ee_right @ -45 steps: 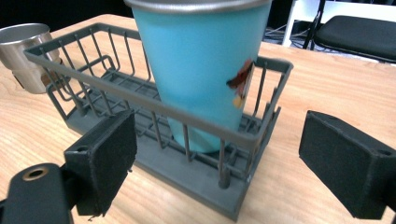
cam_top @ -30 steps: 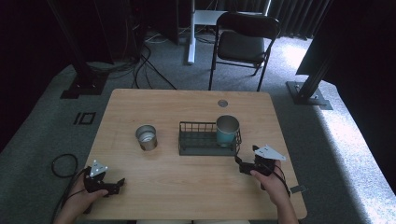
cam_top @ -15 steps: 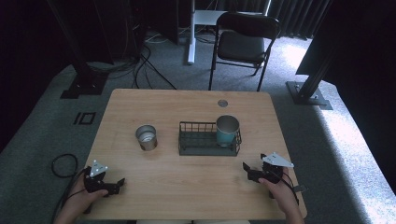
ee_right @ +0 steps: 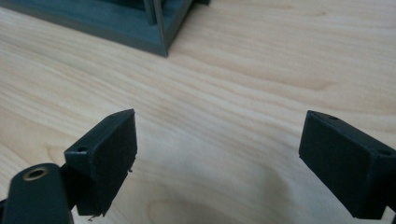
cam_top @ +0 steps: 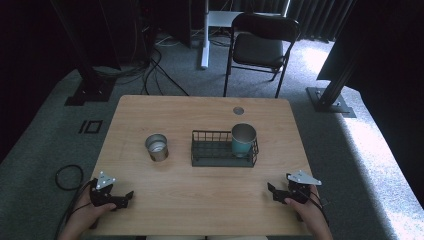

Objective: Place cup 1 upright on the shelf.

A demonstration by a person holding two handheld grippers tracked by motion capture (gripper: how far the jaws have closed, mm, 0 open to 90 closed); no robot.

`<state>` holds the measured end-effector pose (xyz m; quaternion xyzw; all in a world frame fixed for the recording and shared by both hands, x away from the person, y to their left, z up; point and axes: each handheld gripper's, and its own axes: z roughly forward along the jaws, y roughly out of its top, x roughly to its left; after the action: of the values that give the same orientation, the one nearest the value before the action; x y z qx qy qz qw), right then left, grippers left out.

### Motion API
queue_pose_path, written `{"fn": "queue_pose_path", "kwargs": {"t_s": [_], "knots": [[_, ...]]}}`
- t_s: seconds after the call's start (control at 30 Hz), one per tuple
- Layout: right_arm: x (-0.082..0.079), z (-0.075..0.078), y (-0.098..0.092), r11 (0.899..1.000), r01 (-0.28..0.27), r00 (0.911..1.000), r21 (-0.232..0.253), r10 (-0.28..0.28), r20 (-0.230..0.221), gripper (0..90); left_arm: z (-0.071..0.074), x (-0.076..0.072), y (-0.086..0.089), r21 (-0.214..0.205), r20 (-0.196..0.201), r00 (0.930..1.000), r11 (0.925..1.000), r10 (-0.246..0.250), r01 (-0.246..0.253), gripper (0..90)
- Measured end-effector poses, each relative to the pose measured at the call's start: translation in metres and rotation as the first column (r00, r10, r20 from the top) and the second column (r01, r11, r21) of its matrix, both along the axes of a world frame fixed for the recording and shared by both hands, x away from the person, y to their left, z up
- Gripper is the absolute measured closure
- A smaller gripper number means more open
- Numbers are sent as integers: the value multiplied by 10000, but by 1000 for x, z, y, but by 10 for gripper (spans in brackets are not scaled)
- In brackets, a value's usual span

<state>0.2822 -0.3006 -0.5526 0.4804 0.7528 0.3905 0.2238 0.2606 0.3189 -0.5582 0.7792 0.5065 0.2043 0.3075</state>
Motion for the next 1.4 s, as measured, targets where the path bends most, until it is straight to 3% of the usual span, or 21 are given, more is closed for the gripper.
{"fn": "queue_pose_path", "kwargs": {"t_s": [0.13, 0.27, 0.47, 1.4], "knots": [[-2, -4, -5, 9998, 31, 9996, -192, -36, -285, 112, 0, 0, 0, -2, 3, 10000, 10000, 1, -1, 2], [-3, -4, -9, 9988, 162, 9994, -458, -176, -297, 112, 0, 0, 0, -1, 2, 10000, 10000, 3, -3, 2], [0, -6, -8, 9973, -96, 9953, -721, 26, -970, 112, 0, 0, 0, -1, 0, 10000, 10000, 1, -1, 2], [3, -6, -6, 9964, -121, 9954, -841, 40, -961, 111, 0, 0, 1, -6, 8, 9999, 9999, -127, 127, 3]]}}
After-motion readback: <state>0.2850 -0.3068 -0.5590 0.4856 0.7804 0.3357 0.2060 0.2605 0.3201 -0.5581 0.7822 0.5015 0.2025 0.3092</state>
